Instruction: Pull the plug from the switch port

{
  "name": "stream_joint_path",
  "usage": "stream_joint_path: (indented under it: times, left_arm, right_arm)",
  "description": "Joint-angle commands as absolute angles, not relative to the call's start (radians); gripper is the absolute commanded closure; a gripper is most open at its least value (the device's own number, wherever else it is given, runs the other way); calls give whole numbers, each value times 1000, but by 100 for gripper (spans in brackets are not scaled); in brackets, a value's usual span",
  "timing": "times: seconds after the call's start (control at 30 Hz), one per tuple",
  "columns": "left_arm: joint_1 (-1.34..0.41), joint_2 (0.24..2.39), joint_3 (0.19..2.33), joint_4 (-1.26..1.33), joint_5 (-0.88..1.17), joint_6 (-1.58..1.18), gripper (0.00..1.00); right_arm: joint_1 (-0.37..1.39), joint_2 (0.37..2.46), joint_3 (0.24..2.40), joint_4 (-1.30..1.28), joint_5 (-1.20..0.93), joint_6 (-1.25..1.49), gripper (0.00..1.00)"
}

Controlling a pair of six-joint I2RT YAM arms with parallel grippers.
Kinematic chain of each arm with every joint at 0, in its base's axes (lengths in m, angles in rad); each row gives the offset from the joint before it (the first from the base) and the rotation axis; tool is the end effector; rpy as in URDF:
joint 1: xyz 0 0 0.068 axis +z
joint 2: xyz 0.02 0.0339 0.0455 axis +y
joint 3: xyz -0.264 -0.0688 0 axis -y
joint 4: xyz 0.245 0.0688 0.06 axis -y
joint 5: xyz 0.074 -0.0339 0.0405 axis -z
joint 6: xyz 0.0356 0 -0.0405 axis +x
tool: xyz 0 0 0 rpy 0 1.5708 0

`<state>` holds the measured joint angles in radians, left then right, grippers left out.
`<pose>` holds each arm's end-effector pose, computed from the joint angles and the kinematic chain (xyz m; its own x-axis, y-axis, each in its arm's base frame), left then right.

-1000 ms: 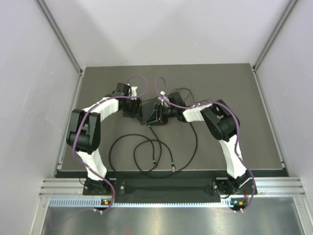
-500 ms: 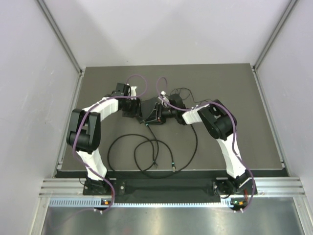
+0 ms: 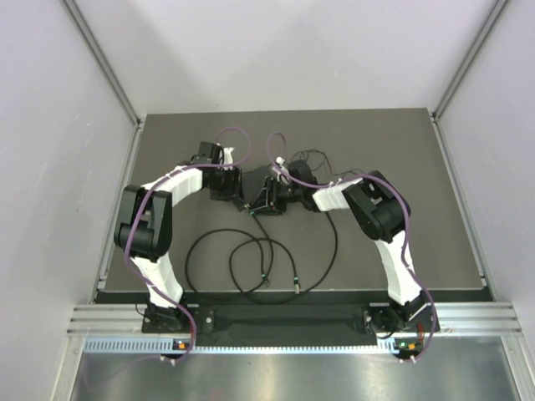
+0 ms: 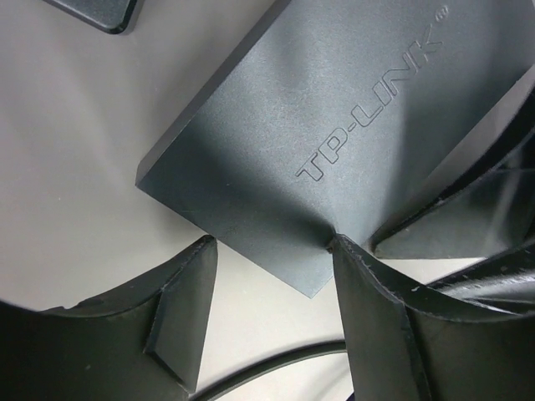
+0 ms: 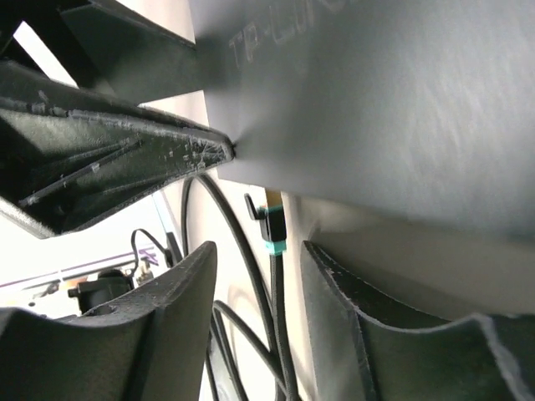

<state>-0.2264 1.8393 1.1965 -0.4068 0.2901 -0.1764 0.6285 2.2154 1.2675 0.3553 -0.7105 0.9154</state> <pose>0.3641 -0.0943 0.1754 -0.8941 0.0334 -0.4467 0.2001 0.9220 -0.3316 0.3536 0.2857 0.1041 -0.9756 0.0338 -0.2168 -0.1802 0.4402 0.8796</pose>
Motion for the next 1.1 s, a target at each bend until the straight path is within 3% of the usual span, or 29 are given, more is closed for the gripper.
stream_joint_path:
  times: [0.0,0.17,0.5,0.8,1.07]
  left_arm:
    - [-225,1780,1227,-394,272,-201,37]
    - [-222,1772,1333,-429,210,-181,34]
    - [-195,1904,1496,-517,219,-25,31]
    - [-193,1960,1479,-551,264,17,32]
    - [-193,2006,1451,-541,251,29,32]
  right_arm:
    - [644,2178,1178,358,-615,928,53]
    - [649,2163,1085,529,-572,1057,49]
    - [666,2149,1069,571,-529,1094,44]
    - [667,2149,1066,555,-549,1083,39]
    - [673,2169,1078,569,-565,1095,44]
